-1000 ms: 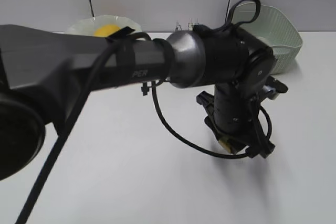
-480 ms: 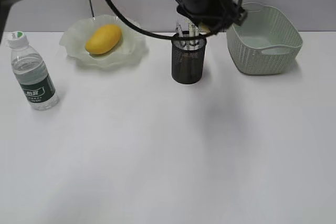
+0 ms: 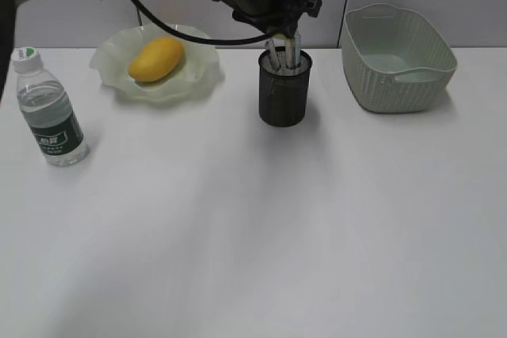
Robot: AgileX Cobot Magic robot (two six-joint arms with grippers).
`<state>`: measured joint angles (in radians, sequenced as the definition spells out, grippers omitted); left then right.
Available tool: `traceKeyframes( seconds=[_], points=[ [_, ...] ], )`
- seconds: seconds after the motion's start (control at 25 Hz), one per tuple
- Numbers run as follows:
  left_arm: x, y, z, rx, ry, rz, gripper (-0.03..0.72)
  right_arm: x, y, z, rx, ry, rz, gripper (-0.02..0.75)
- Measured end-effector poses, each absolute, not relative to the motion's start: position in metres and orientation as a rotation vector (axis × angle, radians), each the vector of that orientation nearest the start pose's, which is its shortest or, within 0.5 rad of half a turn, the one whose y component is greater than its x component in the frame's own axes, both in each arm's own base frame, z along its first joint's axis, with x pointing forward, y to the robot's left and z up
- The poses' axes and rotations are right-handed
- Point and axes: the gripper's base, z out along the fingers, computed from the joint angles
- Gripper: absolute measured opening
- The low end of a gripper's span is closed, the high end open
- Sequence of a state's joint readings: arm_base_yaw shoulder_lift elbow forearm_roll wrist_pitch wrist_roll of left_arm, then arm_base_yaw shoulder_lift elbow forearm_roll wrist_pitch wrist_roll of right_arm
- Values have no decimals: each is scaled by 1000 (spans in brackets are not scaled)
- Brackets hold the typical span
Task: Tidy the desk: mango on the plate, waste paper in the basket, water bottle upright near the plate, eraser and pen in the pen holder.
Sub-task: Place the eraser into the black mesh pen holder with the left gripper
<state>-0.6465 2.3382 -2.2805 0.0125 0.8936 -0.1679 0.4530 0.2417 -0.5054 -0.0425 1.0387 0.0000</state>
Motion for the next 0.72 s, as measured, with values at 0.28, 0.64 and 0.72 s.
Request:
traceKeyframes(
  seconds=[0.28,0.64,0.72],
  points=[
    [434,-327,234,590,2392,-348,303,31,11,277,-514,2206,186,542],
    [437,-328,233,587,2358,-350,465,31,11,277,-514,2205,185,542],
    [437,-328,232,590,2367,-344,473,31,11,277,-514,2205,185,541]
  ],
)
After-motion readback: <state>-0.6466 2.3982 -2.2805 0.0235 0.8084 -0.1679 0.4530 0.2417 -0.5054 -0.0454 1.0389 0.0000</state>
